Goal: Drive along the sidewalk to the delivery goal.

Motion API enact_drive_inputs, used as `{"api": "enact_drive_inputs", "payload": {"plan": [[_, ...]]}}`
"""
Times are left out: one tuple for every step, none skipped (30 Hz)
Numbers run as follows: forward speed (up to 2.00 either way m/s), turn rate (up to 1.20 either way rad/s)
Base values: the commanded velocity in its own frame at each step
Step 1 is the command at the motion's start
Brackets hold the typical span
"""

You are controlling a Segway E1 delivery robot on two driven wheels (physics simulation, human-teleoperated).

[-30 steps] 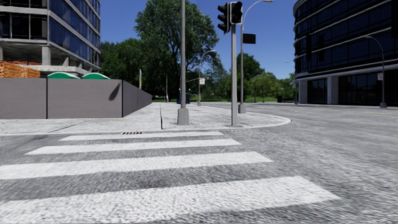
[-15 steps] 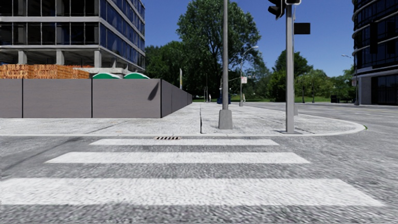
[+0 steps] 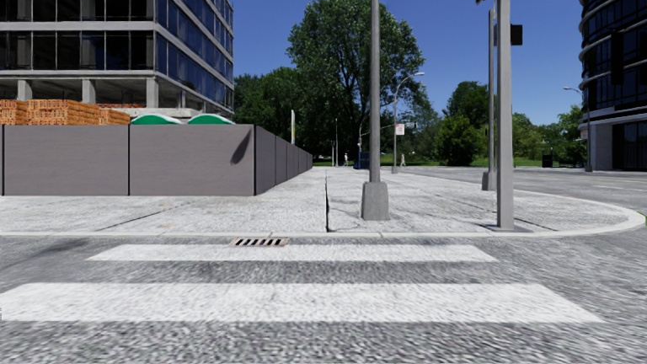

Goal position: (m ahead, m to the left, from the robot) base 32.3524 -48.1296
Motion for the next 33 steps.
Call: {"api": "enact_drive_inputs", "payload": {"plan": [[2.00, 0.14], [2.00, 0.14], [2.00, 0.23], [2.00, 0.29], [2.00, 0.34], [2.00, 0.36], [2.00, 0.37], [2.00, 0.37], [2.00, 0.37], [2.00, 0.37], [2.00, 0.37], [2.00, 0.37], [2.00, 0.37], [2.00, 0.37], [2.00, 0.33], [2.00, 0.15], [2.00, 0.15], [2.00, 0.00], [2.00, 0.00], [2.00, 0.00], [2.00, 0.00], [2.00, 0.00], [2.00, 0.00], [2.00, 0.00], [2.00, 0.00], [2.00, 0.00], [2.00, 0.00], [2.00, 0.00], [2.00, 0.00], [2.00, 0.00], [2.00, 0.00], [2.00, 0.00], [2.00, 0.00]]}}
